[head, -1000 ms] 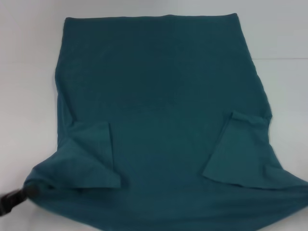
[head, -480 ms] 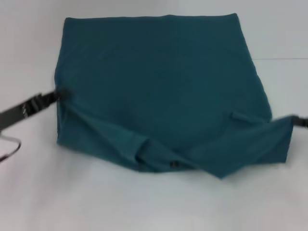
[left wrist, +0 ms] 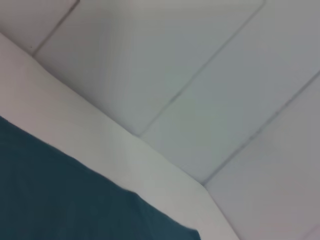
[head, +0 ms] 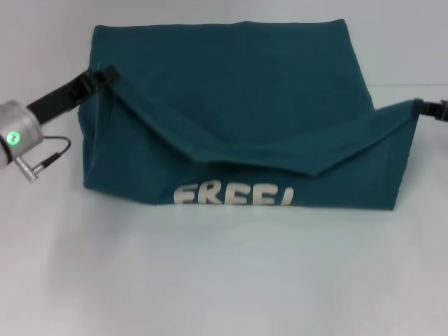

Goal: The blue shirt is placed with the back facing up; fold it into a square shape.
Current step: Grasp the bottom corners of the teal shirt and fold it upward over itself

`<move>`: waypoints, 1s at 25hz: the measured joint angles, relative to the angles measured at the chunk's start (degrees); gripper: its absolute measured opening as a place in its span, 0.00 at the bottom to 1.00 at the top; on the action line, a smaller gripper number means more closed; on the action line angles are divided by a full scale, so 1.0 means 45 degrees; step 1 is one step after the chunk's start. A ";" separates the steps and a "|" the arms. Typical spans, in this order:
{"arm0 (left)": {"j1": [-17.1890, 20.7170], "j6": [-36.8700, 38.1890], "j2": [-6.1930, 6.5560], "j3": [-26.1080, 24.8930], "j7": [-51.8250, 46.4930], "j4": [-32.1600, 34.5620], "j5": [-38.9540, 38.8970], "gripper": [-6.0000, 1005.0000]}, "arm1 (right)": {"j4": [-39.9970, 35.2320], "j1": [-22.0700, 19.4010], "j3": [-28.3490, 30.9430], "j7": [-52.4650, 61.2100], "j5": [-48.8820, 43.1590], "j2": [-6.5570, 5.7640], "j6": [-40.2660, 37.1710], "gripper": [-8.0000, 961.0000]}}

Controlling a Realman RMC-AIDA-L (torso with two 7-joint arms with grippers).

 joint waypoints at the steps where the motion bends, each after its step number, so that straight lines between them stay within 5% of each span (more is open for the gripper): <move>1: -0.0150 -0.0378 0.0000 -0.0003 0.0152 -0.0092 -0.0215 0.07 | 0.0098 0.0167 -0.0016 -0.0081 0.0005 0.0005 0.0462 0.04; 14: -0.1212 -0.2774 -0.0037 0.0014 0.1682 -0.0738 -0.2507 0.07 | 0.0967 0.2378 -0.1991 -0.0837 0.0028 0.0293 0.5103 0.04; 25: -0.1161 -0.3696 -0.0200 -0.0070 0.2610 -0.1288 -0.3366 0.08 | 0.2075 0.3076 -0.2469 -0.2231 0.0728 0.0589 0.7751 0.04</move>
